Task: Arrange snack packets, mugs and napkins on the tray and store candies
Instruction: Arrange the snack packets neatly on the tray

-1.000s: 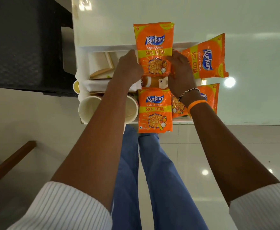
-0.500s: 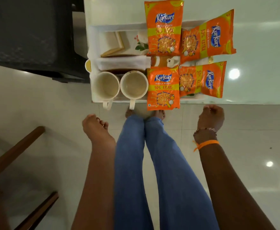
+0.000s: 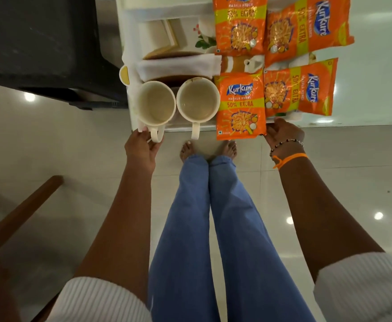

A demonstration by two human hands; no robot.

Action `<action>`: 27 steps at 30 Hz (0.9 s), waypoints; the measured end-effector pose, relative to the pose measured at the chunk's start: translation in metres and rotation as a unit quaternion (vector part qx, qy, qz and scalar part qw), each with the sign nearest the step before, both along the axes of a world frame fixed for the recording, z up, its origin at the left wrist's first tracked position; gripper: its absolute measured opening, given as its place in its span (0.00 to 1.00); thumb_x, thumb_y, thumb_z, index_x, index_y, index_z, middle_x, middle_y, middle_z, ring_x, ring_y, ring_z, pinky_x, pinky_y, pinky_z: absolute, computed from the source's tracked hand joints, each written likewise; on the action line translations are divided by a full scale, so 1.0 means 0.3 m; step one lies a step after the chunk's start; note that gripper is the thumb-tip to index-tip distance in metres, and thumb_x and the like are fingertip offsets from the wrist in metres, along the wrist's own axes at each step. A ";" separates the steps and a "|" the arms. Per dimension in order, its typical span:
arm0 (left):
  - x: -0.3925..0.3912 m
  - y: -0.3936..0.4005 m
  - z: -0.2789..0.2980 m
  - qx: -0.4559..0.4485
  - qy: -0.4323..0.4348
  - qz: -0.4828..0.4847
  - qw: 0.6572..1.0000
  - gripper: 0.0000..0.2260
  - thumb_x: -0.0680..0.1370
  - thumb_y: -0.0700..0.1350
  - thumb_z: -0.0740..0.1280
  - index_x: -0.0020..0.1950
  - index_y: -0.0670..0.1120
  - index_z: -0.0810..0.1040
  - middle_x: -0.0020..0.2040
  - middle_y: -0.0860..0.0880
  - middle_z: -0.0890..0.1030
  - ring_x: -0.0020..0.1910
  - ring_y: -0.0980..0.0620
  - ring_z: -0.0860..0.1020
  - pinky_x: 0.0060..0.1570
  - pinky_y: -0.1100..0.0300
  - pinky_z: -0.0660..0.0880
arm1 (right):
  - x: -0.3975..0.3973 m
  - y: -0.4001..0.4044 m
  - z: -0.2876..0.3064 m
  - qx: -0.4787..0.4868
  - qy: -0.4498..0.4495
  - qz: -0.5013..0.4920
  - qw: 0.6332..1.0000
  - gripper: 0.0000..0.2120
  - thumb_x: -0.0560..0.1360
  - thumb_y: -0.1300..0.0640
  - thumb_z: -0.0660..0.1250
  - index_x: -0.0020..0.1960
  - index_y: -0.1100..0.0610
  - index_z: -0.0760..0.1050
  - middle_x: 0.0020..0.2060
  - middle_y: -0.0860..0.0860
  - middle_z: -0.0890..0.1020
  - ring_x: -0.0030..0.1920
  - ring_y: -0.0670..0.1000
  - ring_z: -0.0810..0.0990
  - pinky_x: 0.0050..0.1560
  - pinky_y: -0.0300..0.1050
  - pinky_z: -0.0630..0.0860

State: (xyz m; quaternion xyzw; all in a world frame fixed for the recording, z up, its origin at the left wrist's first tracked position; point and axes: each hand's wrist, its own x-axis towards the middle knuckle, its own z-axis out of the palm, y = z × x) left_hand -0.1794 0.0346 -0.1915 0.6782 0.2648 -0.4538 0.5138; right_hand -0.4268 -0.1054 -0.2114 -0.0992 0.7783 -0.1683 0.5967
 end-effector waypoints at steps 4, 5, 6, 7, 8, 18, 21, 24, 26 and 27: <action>0.011 0.011 -0.035 0.030 -0.049 -0.031 0.998 0.15 0.77 0.32 0.60 0.64 0.38 0.73 0.53 0.42 0.78 0.53 0.45 0.78 0.46 0.58 0.78 | -0.002 -0.011 -0.012 -0.018 0.039 0.008 0.999 0.19 0.78 0.66 0.57 0.68 0.69 0.63 0.68 0.64 0.70 0.67 0.60 0.73 0.61 0.46 0.75; 0.007 0.012 -0.032 0.033 -0.056 -0.037 0.997 0.14 0.77 0.32 0.60 0.63 0.37 0.73 0.50 0.43 0.78 0.52 0.46 0.78 0.44 0.60 0.79 | -0.001 -0.012 -0.010 -0.020 0.044 0.008 0.999 0.19 0.78 0.66 0.57 0.68 0.70 0.63 0.68 0.64 0.70 0.67 0.61 0.73 0.61 0.46 0.75; 0.001 0.010 -0.025 0.034 -0.062 -0.045 0.996 0.14 0.77 0.33 0.60 0.63 0.37 0.73 0.48 0.44 0.78 0.50 0.47 0.78 0.42 0.62 0.79 | 0.002 -0.015 -0.006 -0.017 0.047 0.009 0.999 0.19 0.78 0.67 0.56 0.68 0.70 0.62 0.68 0.65 0.70 0.67 0.61 0.72 0.62 0.47 0.74; -0.005 0.008 -0.019 0.035 -0.067 -0.054 0.996 0.14 0.77 0.33 0.61 0.63 0.36 0.73 0.49 0.44 0.78 0.50 0.48 0.78 0.41 0.62 0.79 | 0.002 -0.019 -0.003 -0.015 0.057 0.011 0.998 0.19 0.78 0.67 0.56 0.68 0.70 0.63 0.68 0.65 0.70 0.67 0.62 0.72 0.63 0.48 0.73; -0.012 0.009 -0.017 0.038 -0.072 -0.059 0.995 0.14 0.77 0.33 0.61 0.63 0.36 0.72 0.51 0.43 0.78 0.51 0.47 0.77 0.41 0.63 0.78 | -0.002 -0.020 -0.004 -0.014 0.066 0.012 0.998 0.19 0.78 0.67 0.57 0.68 0.71 0.63 0.67 0.65 0.71 0.67 0.62 0.72 0.63 0.48 0.73; -0.119 -0.160 -0.003 0.022 -0.072 -0.097 0.993 0.08 0.78 0.34 0.60 0.56 0.38 0.74 0.48 0.44 0.78 0.52 0.45 0.76 0.41 0.61 0.76 | -0.159 -0.155 0.012 -0.039 0.095 -0.011 0.995 0.14 0.77 0.66 0.60 0.34 0.55 0.66 0.12 0.41 0.74 0.23 0.44 0.76 0.45 0.41 0.76; -0.187 -0.275 -0.001 0.019 -0.083 -0.101 0.991 0.05 0.78 0.34 0.59 0.50 0.39 0.73 0.43 0.43 0.76 0.50 0.45 0.75 0.36 0.64 0.78 | -0.231 -0.256 0.024 -0.072 0.078 -0.027 0.994 0.14 0.77 0.67 0.59 0.34 0.56 0.66 0.12 0.39 0.73 0.17 0.38 0.75 0.31 0.35 0.76; -0.274 -0.391 -0.002 0.012 -0.080 -0.090 0.993 0.05 0.78 0.33 0.59 0.51 0.39 0.73 0.47 0.40 0.75 0.51 0.44 0.75 0.34 0.66 0.79 | -0.302 -0.371 0.035 -0.104 0.072 -0.028 0.992 0.14 0.75 0.69 0.60 0.33 0.58 0.67 0.13 0.41 0.74 0.17 0.38 0.74 0.23 0.30 0.75; -0.337 -0.471 -0.007 0.006 -0.079 -0.083 0.993 0.06 0.78 0.33 0.59 0.51 0.39 0.73 0.47 0.41 0.76 0.52 0.44 0.75 0.35 0.66 0.79 | -0.349 -0.453 0.046 -0.132 0.062 -0.026 0.989 0.15 0.75 0.71 0.61 0.31 0.59 0.69 0.13 0.42 0.75 0.17 0.38 0.75 0.22 0.29 0.74; -0.369 -0.508 -0.009 0.006 -0.079 -0.079 0.994 0.06 0.78 0.32 0.59 0.51 0.40 0.73 0.45 0.43 0.77 0.52 0.44 0.75 0.37 0.64 0.79 | -0.374 -0.495 0.047 -0.141 0.058 -0.013 0.988 0.15 0.74 0.72 0.60 0.31 0.60 0.69 0.13 0.42 0.75 0.17 0.37 0.75 0.21 0.28 0.74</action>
